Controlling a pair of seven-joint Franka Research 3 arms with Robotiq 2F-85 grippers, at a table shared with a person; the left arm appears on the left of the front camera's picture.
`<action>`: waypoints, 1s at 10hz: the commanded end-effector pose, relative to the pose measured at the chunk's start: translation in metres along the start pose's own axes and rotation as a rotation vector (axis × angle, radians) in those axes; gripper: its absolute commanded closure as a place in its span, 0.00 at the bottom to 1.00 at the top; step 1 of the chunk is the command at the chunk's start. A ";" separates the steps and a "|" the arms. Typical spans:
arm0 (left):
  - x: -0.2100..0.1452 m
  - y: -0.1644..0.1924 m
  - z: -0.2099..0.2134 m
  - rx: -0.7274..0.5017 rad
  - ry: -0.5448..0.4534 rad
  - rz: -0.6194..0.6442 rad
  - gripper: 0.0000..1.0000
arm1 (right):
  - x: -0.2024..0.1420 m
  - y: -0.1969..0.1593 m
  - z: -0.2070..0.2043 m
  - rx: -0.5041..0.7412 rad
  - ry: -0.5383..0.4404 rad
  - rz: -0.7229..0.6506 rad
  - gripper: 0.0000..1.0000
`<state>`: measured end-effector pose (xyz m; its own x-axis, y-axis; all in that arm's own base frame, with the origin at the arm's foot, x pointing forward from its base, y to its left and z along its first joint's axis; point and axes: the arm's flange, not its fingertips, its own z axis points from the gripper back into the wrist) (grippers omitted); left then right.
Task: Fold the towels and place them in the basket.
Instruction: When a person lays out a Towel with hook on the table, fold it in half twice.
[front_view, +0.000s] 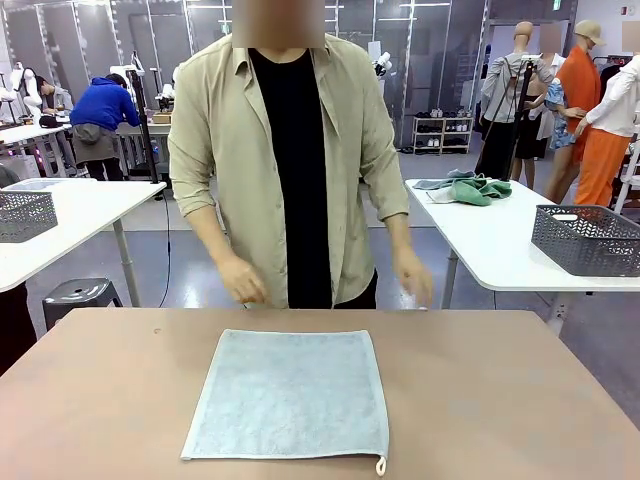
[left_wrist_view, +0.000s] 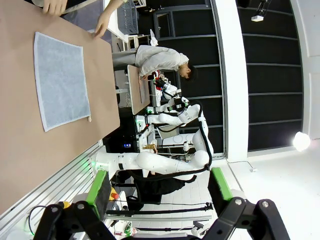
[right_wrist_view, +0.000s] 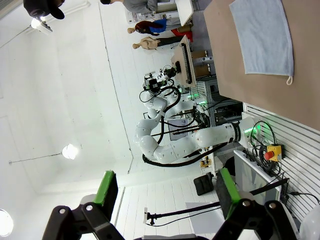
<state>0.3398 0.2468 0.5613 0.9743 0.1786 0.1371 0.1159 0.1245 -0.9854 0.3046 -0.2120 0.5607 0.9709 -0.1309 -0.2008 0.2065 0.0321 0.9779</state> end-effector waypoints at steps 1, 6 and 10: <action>0.000 -0.001 0.000 0.000 0.002 -0.004 0.00 | 0.000 0.001 0.001 -0.002 -0.003 0.001 0.00; -0.002 -0.066 -0.036 0.154 0.036 -0.254 0.00 | 0.003 0.053 -0.041 -0.194 0.048 0.098 0.00; -0.042 -0.126 -0.118 0.292 0.264 -0.569 0.00 | -0.015 0.096 -0.127 -0.511 0.208 0.282 0.00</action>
<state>0.3151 0.1294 0.6790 0.8453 -0.1652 0.5081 0.5317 0.3550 -0.7689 0.3246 -0.0923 0.6579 0.9942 0.0986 -0.0432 -0.0048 0.4415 0.8972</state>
